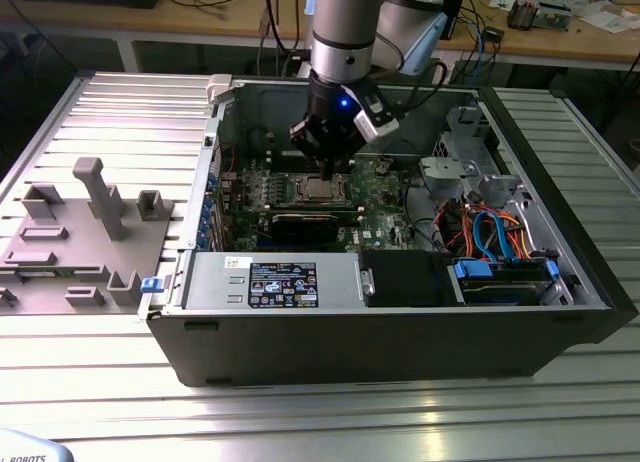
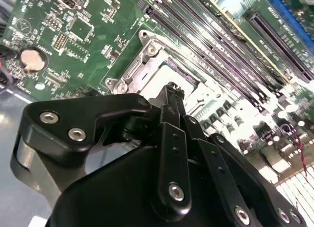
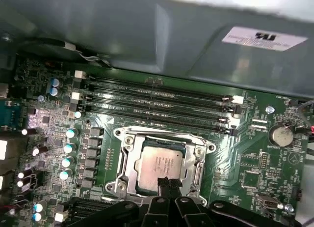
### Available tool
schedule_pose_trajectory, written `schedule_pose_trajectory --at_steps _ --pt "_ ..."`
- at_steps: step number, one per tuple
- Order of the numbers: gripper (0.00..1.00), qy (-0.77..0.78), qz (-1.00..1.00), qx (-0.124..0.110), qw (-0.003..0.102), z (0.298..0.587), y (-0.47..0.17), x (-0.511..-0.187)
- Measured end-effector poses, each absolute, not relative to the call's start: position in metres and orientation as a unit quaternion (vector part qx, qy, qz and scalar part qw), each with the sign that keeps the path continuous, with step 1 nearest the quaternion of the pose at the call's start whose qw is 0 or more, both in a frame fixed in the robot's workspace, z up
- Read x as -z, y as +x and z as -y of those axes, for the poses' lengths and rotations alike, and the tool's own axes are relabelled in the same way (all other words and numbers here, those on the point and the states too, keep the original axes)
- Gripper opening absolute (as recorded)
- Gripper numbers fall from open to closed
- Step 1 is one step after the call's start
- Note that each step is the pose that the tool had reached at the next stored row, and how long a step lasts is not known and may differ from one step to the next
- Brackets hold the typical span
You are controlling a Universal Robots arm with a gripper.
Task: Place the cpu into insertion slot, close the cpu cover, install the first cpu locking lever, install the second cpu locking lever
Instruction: 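Install the second cpu locking lever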
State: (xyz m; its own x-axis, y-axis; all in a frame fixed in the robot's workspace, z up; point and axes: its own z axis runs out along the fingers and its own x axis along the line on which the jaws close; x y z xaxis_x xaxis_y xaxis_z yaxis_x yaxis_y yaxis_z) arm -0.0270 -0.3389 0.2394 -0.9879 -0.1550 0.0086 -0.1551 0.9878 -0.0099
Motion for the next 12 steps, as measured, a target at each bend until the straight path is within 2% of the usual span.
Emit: schedule_pose_trajectory --at_steps 12 --pt "0.11 0.078 0.997 -0.006 0.004 0.3385 -0.0270 -0.2455"
